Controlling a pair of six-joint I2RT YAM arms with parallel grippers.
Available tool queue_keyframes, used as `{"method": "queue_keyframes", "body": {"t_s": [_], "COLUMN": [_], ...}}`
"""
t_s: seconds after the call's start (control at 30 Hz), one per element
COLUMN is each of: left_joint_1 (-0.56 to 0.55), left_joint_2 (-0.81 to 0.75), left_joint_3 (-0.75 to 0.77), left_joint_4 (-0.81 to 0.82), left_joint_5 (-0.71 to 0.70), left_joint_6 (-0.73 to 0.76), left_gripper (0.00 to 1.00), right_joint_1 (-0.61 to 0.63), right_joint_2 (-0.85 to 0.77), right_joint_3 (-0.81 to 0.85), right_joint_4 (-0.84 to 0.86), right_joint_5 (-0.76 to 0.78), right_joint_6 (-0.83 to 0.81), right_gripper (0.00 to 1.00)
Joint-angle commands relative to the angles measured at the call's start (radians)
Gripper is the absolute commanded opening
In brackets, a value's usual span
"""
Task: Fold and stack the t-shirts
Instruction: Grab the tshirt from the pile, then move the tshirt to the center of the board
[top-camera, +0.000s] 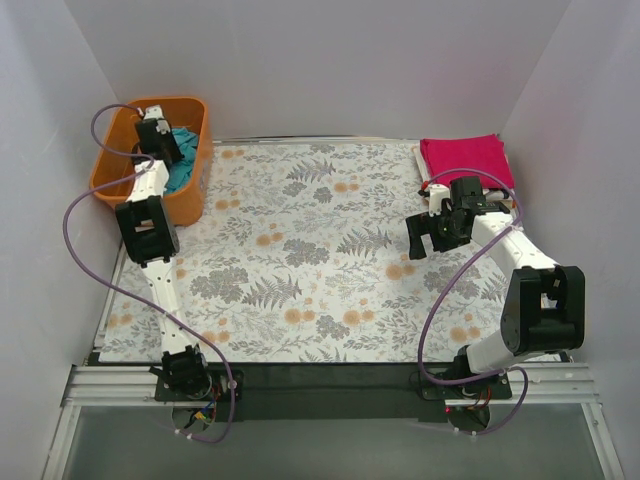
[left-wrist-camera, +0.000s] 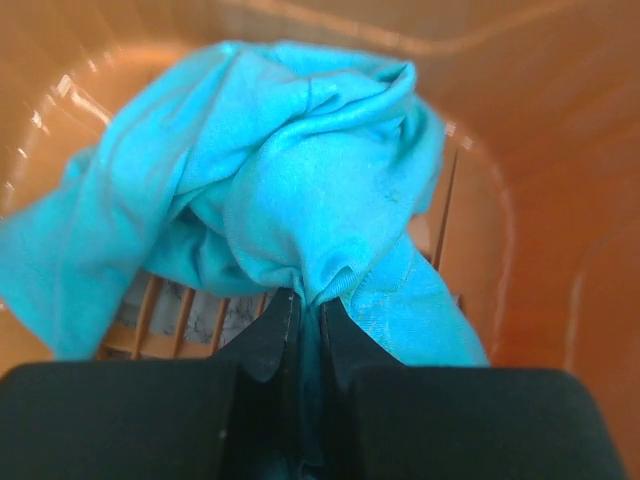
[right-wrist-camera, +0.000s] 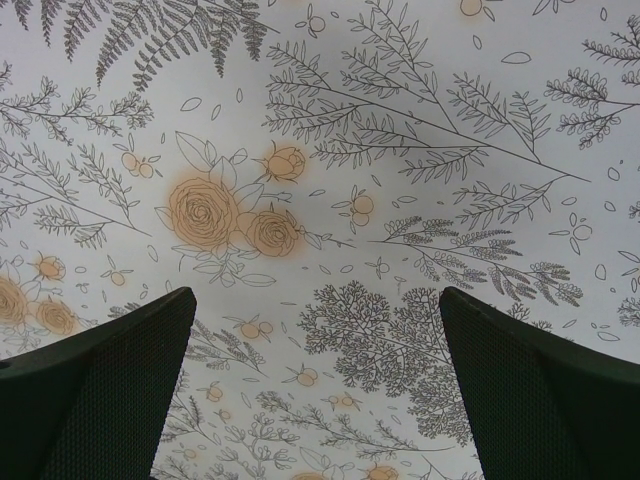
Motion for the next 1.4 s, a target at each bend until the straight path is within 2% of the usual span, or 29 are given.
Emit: {"method": "queue_keyframes", "body": {"t_s": [0.0, 0.3, 0.5, 0.73, 0.87, 1.1, 1.13, 1.2, 1.23, 1.27, 1.33, 1.37], "left_joint_1": [0.005, 0.005, -0.011, -0.096, -0.209, -0.349, -0.357, -0.384, -0.393, -0.409, -0.412, -0.412], "left_joint_2": [-0.076, -0.330, -0.528, -0.788, -0.903, -1.079, -1.100, -1.145, -1.157, -1.179, -1.196, -1.197], "left_joint_3": [0.088, 0.114, 0.120, -0.033, -0.141, -0.468, -0.586, -0.692, -0.816, -0.873, -0.998, -1.085], "left_joint_4": [0.084, 0.193, 0.223, 0.225, 0.219, 0.204, 0.204, 0.204, 0.204, 0.204, 0.161, 0.124], "left_joint_5": [-0.004, 0.137, 0.246, 0.386, 0.507, 0.595, 0.596, 0.622, 0.666, 0.686, 0.734, 0.751], "left_joint_6": [0.015, 0.012, -0.069, -0.170, -0.187, -0.218, -0.229, -0.258, -0.258, -0.256, -0.218, -0.177], "left_gripper": [0.00, 0.00, 0.00, 0.00, 0.00, 0.00, 0.00, 0.00, 0.00, 0.00, 0.00, 0.04], "right_joint_1": [-0.002, -0.002, -0.002, -0.002, -0.002, -0.002, -0.002, -0.001, -0.002, -0.002, -0.002, -0.002], "right_joint_2": [0.001, -0.051, -0.088, -0.140, -0.154, -0.178, -0.180, -0.180, -0.180, -0.180, -0.172, -0.168], "right_joint_3": [0.035, 0.041, 0.070, 0.099, 0.104, 0.099, 0.099, 0.099, 0.099, 0.098, 0.101, 0.104], "right_joint_4": [-0.013, -0.013, -0.012, -0.013, -0.013, -0.021, -0.021, -0.030, -0.033, -0.036, -0.053, -0.062], "right_joint_5": [-0.018, -0.043, -0.054, -0.058, -0.070, -0.084, -0.086, -0.083, -0.083, -0.083, -0.080, -0.080], "right_joint_6": [0.006, 0.004, 0.000, -0.006, -0.008, -0.011, -0.014, -0.022, -0.025, -0.035, -0.046, -0.052], "right_gripper": [0.98, 0.98, 0.98, 0.98, 0.98, 0.98, 0.98, 0.98, 0.98, 0.98, 0.98, 0.98]}}
